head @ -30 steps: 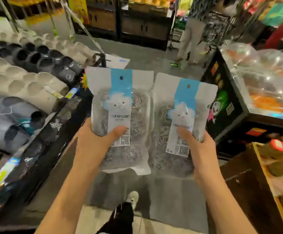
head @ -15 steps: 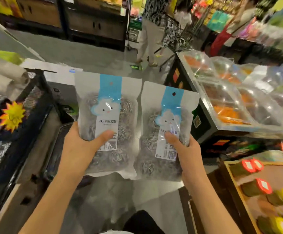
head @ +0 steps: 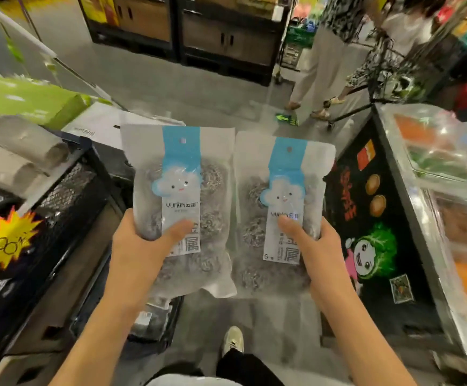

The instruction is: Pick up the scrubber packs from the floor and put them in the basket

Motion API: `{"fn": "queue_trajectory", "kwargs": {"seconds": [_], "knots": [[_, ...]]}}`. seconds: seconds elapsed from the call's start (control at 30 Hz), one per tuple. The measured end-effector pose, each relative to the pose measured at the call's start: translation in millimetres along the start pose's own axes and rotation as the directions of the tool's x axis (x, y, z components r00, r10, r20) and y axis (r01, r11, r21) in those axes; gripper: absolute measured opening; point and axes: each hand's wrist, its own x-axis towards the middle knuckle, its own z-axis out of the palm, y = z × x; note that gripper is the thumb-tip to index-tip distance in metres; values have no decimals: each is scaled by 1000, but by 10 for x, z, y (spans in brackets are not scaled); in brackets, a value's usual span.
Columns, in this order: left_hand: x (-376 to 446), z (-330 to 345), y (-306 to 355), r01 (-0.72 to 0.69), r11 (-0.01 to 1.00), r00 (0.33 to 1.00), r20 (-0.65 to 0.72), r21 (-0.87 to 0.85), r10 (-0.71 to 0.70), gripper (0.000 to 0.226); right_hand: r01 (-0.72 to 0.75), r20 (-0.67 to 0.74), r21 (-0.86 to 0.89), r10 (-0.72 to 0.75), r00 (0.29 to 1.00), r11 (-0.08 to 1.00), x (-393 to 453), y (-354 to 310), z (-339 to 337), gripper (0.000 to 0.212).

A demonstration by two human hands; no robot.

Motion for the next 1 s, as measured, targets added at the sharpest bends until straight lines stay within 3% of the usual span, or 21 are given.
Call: {"fn": "queue_trajectory", "kwargs": {"seconds": [0.23, 0.33, 0.47, 0.63, 0.77, 1.0], "knots": [[701, 43, 142, 49, 999, 963, -265, -2, -48, 83, -6, 248, -69, 22, 968, 998, 1261, -303, 587, 19], [887, -101, 147, 63, 996, 917, -390, -58, -81, 74, -11, 354, -128, 56, 933, 992, 1602, -367, 1029, 24], [1024, -391, -40, 95, 982, 833, -526, -165, -169, 81, -17, 483, -195, 111, 868, 981, 1850, -378, 1642, 30], [989, -652, -323, 129, 952, 689, -665, -279, -288, 73, 36, 650, -286, 167, 742, 957, 2033, -243, 2366, 33], [920, -743, -561, 143, 929, 546, -755, -342, -362, 84, 81, 754, -351, 230, 615, 933, 2116, -71, 2856, 41], [1017, -657, -1181, 122, 867, 364, -790, -484, -492, 65, 136, 843, -444, 362, 398, 886, 2309, 610, 3532, 46]]}}
